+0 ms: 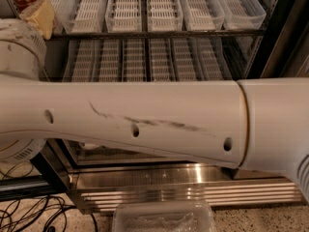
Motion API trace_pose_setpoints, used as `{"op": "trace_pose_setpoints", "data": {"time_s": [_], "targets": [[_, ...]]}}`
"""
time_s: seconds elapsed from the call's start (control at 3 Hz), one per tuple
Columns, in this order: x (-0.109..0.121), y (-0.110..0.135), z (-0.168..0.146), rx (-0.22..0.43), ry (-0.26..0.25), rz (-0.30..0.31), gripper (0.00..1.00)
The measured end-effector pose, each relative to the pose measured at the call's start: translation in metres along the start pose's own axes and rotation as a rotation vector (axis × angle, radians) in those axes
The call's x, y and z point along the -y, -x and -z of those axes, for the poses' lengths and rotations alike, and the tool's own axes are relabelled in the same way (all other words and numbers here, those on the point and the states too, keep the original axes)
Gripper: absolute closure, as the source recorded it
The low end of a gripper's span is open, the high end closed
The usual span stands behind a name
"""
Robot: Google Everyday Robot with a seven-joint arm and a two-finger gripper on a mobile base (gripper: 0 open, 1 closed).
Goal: Pick coke can from top shelf of fridge
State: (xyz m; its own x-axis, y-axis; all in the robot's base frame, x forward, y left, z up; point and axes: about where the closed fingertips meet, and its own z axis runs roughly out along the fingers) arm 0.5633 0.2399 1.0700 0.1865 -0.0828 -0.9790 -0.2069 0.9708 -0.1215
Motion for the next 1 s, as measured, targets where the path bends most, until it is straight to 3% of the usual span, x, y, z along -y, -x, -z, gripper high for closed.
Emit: {"op": "trace_pose_setpoints", "data": {"time_s": [0.67, 1.0], "targets": [[0.009, -0.003, -0.001, -0.009, -0.024, 0.009, 0.30], [0.035, -0.004, -0.013, -0.014, -0.071, 0.022, 0.30]]}}
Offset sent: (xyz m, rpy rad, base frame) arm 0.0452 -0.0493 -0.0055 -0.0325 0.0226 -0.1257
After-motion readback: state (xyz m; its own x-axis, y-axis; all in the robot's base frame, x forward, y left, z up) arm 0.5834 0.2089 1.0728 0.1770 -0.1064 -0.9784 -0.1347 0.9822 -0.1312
